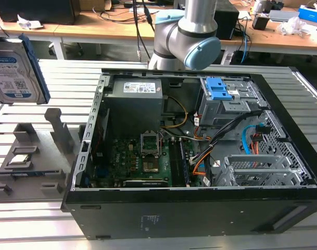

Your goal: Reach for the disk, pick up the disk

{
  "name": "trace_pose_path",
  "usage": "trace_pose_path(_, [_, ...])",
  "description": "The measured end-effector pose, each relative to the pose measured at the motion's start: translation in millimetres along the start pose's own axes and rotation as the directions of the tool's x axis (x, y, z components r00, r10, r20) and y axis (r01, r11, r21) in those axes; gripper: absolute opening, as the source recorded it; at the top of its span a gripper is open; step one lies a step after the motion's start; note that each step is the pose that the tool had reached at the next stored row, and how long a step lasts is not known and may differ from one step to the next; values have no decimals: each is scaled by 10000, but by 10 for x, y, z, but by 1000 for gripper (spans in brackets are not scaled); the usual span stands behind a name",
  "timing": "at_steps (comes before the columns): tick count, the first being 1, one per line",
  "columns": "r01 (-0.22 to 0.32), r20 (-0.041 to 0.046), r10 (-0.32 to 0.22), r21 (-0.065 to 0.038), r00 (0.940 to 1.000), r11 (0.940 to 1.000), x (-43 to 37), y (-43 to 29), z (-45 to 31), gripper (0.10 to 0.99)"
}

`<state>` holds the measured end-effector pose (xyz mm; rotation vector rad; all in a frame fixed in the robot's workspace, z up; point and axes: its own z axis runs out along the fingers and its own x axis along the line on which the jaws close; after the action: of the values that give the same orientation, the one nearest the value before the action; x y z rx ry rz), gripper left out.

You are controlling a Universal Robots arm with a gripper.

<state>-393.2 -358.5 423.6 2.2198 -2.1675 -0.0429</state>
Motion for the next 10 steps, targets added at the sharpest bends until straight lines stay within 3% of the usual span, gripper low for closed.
trace_pose_path(5, [0,-1,0,-16,10000,10000,1,-3,-71,369])
trace_pose_path(10, [1,0,-1,-37,10000,10000,2,-4,-196,369])
